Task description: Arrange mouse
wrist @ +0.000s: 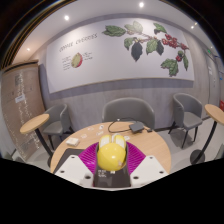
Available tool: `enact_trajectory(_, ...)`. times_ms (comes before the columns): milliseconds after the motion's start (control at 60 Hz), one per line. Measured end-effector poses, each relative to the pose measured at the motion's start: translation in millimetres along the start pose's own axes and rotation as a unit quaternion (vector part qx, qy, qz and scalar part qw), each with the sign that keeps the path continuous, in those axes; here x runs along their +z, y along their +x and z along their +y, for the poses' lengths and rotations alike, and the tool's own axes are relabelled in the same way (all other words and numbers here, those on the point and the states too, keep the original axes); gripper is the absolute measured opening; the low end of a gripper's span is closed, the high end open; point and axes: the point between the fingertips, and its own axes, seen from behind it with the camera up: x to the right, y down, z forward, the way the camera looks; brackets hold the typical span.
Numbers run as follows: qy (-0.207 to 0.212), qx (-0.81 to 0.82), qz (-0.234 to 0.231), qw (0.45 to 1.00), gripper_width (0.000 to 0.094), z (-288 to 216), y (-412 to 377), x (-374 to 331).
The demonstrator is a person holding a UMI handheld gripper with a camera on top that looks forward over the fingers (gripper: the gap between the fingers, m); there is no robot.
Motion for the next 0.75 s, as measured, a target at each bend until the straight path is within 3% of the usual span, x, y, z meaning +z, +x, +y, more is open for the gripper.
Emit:
enact_trajectory(100, -0.024, -0.005, -0.031, 0.999, 0.0367, 35, -59, 20)
enact_trajectory(267, -0.110, -0.012, -0.017, 0.994, 0.0369, 117, -78, 56)
enact_trajectory(350, -0.112, -0.033, -0.001, 0.993, 0.0383, 130, -76, 57)
enact_trajectory(483, -0.132, -0.101, -0.021, 0.986, 0.0542, 135, -74, 56)
enact_trajectory(583, -0.135, -0.117, -0.049, 0.983, 0.0864, 127, -72, 37)
enact_trajectory(750, -0.131, -0.113, -0.087, 0.981, 0.0859, 119, -45, -21)
